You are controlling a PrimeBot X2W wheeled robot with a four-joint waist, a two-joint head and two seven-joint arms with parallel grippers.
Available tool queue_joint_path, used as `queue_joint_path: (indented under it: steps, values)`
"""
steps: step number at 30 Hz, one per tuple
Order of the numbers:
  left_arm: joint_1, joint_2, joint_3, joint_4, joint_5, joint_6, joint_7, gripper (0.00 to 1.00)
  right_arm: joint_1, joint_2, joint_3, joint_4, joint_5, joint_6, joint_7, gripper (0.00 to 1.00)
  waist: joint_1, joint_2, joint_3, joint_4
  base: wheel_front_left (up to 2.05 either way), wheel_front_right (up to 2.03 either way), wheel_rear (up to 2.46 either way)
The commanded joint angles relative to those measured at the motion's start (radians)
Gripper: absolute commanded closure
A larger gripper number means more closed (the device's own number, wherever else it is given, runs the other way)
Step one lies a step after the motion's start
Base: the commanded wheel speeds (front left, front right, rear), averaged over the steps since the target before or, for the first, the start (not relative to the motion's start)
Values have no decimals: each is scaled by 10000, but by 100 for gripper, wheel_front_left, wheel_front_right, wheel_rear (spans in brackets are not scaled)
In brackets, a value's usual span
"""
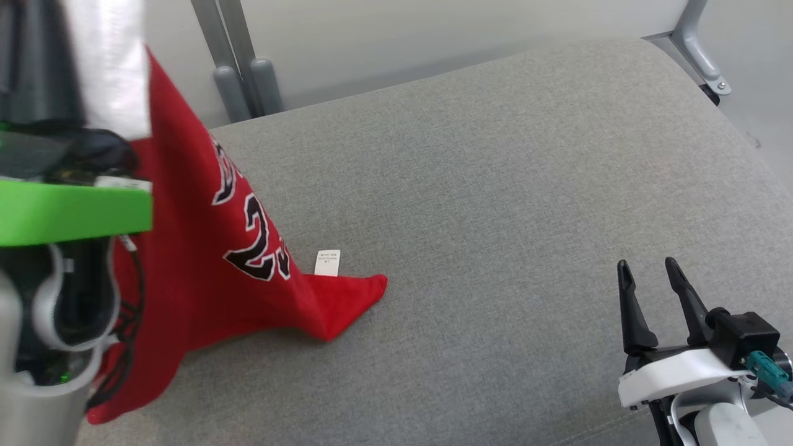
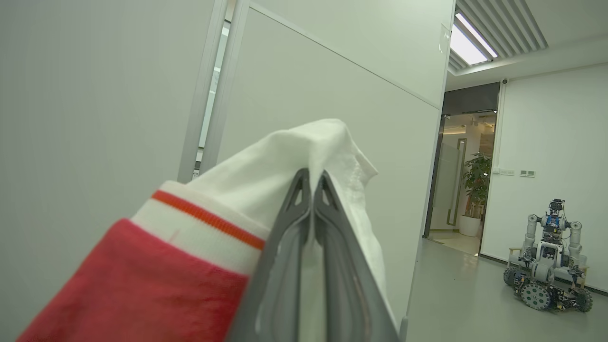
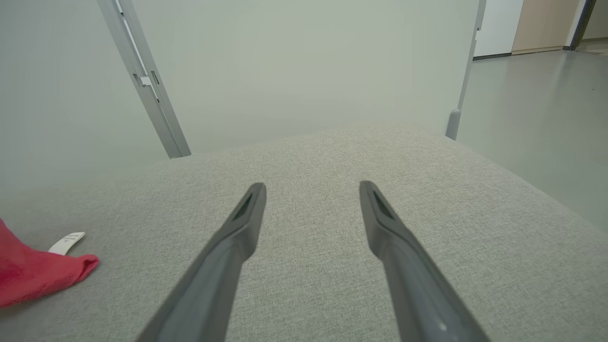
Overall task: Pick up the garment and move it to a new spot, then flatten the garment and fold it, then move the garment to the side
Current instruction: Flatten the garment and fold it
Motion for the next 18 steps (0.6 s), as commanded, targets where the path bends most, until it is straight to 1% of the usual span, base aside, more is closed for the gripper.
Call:
queue_joint_path:
  steps: [1, 4, 6, 8, 9, 13, 16, 18]
  values:
    - [-140, -271, -343, 266, -97, -139, 91, 100, -123, 17, 30, 3, 54, -3, -30, 0, 0, 0, 132, -91, 0, 0, 0]
    - [-192, -925, -1240, 1055, -316, -433, 221, 100, -216, 64, 130, 18, 105, -3, -30, 0, 0, 0, 323, -200, 0, 0, 0]
    - [-257, -1453, -2013, 1810, -363, -751, 282, 100, -333, 94, 208, 28, 150, -3, -30, 0, 0, 0, 496, -301, 0, 0, 0]
    - [-359, -2179, -2907, 2785, -407, -1187, 299, 100, -462, 120, 272, 36, 185, -3, -30, 0, 0, 0, 700, -432, 0, 0, 0]
    - [-404, -2425, -3240, 3209, -329, -1340, 296, 100, -506, 133, 312, 49, 202, -3, -30, 0, 0, 0, 787, -501, 0, 0, 0]
    - [-790, -3543, -4790, 5305, 183, -2191, 139, 100, -844, 200, 509, 93, 292, -3, -30, 0, 0, 0, 1208, -918, 0, 0, 0]
    - [-1160, -4036, -5664, 6861, 324, -2885, 8, 100, -1051, 272, 602, 125, 373, -3, -30, 0, 0, 0, 1526, -1290, 0, 0, 0]
    - [-1430, -4224, -6194, 7715, 430, -3250, -97, 100, -1145, 325, 669, 172, 423, -3, -30, 0, 0, 0, 1682, -1522, 0, 0, 0]
